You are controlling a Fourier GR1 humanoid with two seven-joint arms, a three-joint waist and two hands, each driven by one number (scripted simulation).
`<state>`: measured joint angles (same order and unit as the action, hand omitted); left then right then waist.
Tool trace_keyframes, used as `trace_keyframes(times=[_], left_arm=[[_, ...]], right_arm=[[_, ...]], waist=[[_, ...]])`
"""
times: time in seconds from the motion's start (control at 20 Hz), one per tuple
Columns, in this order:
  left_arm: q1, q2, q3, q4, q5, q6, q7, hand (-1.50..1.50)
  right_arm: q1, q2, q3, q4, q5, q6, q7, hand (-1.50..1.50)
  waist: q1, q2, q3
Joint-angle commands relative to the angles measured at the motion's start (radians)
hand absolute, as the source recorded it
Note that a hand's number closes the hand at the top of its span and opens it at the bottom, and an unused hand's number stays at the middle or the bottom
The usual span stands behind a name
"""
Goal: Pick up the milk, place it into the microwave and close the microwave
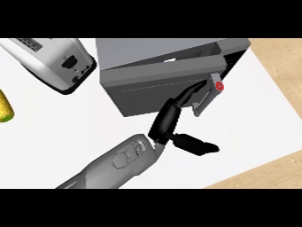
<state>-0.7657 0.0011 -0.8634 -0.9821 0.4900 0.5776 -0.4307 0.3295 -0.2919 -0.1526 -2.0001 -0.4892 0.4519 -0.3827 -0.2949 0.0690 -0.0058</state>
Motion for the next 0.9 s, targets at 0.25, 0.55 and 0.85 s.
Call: trace_keyframes(times=[0.25, 0.55, 0.85], left_arm=[[-0.115, -0.001, 0.025, 0.079, 0.097, 0.042, -0.032, -1.5], [-0.146, -0.001, 0.013, 0.114, 0.14, 0.044, -0.066, -1.5], [-0.139, -0.001, -0.003, 0.142, 0.179, 0.065, -0.107, -1.5]], right_arm=[[-0.049, -0.041, 0.0, -0.011, -0.079, 0.029, 0.042, -1.5], [-0.083, -0.073, -0.006, -0.009, -0.117, 0.052, 0.058, -1.5], [-0.102, -0.094, -0.021, -0.007, -0.145, 0.036, 0.09, -1.5]], waist=[[-0.05, 0.013, 0.001], [-0.07, 0.019, 0.003], [-0.075, 0.022, 0.001]])
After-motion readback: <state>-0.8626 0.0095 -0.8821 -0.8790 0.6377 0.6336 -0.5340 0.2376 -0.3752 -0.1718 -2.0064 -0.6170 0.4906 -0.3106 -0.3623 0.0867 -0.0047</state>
